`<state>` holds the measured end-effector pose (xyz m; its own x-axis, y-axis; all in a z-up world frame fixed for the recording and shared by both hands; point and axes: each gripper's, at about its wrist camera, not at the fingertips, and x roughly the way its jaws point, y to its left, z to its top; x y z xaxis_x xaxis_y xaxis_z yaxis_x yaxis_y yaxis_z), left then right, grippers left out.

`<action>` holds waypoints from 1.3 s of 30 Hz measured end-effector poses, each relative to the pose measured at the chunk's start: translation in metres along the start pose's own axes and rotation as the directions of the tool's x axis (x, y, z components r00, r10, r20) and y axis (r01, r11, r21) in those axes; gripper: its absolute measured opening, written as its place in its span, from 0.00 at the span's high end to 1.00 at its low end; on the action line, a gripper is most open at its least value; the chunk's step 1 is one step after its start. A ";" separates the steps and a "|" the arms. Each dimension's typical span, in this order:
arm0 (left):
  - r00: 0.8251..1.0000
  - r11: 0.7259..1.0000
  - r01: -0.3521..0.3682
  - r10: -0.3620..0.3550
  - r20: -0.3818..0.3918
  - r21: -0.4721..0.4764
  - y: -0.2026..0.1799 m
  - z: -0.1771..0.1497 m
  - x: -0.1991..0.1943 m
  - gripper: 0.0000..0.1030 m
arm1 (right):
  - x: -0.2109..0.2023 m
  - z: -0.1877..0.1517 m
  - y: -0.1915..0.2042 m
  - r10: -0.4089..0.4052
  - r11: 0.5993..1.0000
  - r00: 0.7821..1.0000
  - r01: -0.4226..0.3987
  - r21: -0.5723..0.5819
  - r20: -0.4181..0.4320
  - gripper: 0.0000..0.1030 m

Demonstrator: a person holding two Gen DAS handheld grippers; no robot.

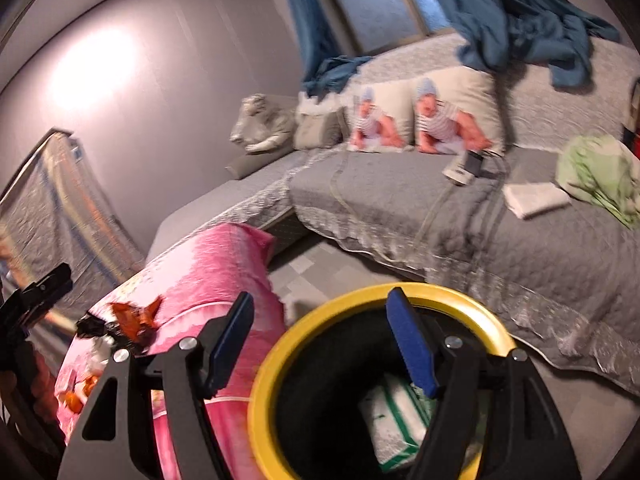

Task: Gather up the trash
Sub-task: 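Return to the bed and grasp the pink box with the left gripper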

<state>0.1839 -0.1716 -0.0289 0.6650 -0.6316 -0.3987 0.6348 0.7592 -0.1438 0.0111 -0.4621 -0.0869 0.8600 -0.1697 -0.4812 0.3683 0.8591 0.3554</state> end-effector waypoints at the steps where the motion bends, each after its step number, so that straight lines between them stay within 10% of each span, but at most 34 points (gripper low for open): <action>1: 0.999 1.000 -0.029 0.029 0.017 0.005 0.012 -0.002 -0.012 0.19 | 0.001 -0.001 0.010 0.015 1.000 1.000 -0.015 -0.022 -0.001 0.36; 7: 0.966 0.967 -0.256 0.256 0.043 -0.006 0.093 -0.025 -0.085 0.19 | 0.013 -0.005 0.081 0.115 0.973 0.993 -0.115 -0.198 -0.011 0.36; 15: 0.874 0.873 -0.484 0.480 -0.069 -0.062 0.195 -0.081 -0.160 0.14 | 0.042 -0.020 0.194 0.294 0.858 0.947 -0.322 -0.401 -0.130 0.36; 22: 0.841 0.830 -0.532 0.495 -0.216 -0.167 0.265 -0.110 -0.166 0.14 | 0.055 -0.037 0.261 0.363 0.789 0.908 -0.418 -0.451 -0.207 0.36; 26: 0.790 0.781 -0.603 0.555 -0.262 -0.165 0.294 -0.112 -0.148 0.14 | 0.061 -0.042 0.281 0.379 0.765 0.894 -0.448 -0.462 -0.239 0.36; 39: 0.708 0.715 -0.678 0.571 -0.416 -0.173 0.342 -0.124 -0.100 0.20 | 0.061 -0.047 0.285 0.401 0.741 0.875 -0.483 -0.466 -0.269 0.35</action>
<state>0.2854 0.1709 -0.1504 0.6697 0.0515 -0.7408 -0.0650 0.9978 0.0106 0.1521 -0.2053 -0.0528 0.8056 0.3263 -0.4945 -0.3069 0.9438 0.1228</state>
